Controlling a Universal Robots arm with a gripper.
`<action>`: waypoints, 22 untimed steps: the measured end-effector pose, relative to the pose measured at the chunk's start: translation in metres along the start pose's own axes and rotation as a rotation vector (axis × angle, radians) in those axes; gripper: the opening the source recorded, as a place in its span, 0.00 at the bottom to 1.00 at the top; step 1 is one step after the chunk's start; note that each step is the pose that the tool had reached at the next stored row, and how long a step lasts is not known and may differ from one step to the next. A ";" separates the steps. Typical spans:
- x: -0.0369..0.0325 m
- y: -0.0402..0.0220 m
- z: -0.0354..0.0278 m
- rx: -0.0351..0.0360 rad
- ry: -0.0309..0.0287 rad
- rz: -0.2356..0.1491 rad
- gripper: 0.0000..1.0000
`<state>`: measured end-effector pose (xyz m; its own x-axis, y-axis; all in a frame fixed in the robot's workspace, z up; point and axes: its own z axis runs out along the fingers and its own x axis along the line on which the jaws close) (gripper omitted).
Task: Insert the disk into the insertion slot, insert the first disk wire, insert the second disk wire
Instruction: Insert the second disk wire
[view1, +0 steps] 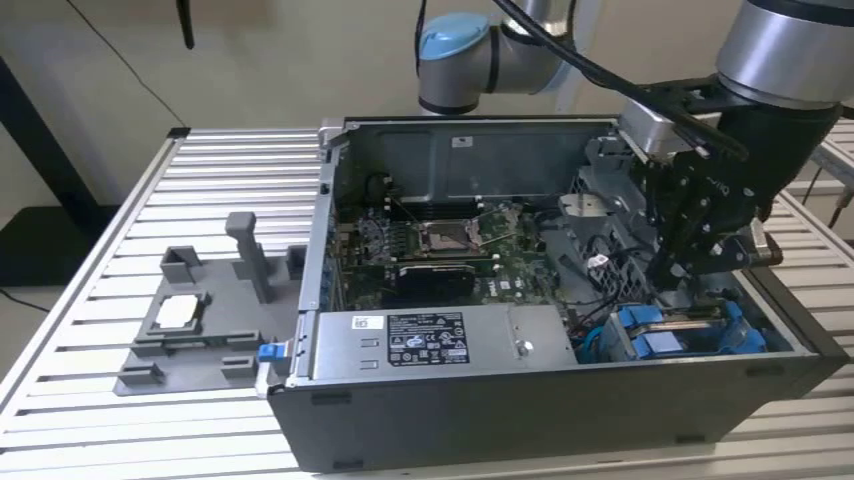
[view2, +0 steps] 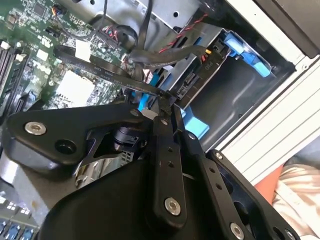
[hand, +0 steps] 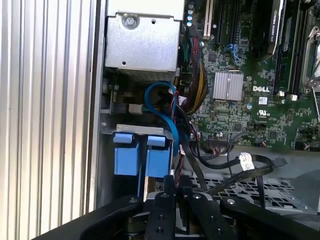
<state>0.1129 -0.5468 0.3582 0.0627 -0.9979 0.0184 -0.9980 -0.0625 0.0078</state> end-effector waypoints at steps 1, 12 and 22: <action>0.0010 -0.0012 0.0001 -0.0092 -0.0025 0.000 0.16; 0.0101 -0.0205 0.0015 -0.0801 -0.0258 -0.002 0.16; 0.0146 -0.0316 0.0027 -0.1018 -0.0305 -0.002 0.16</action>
<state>0.1454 -0.5594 0.3554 0.0630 -0.9979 -0.0122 -0.9919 -0.0639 0.1095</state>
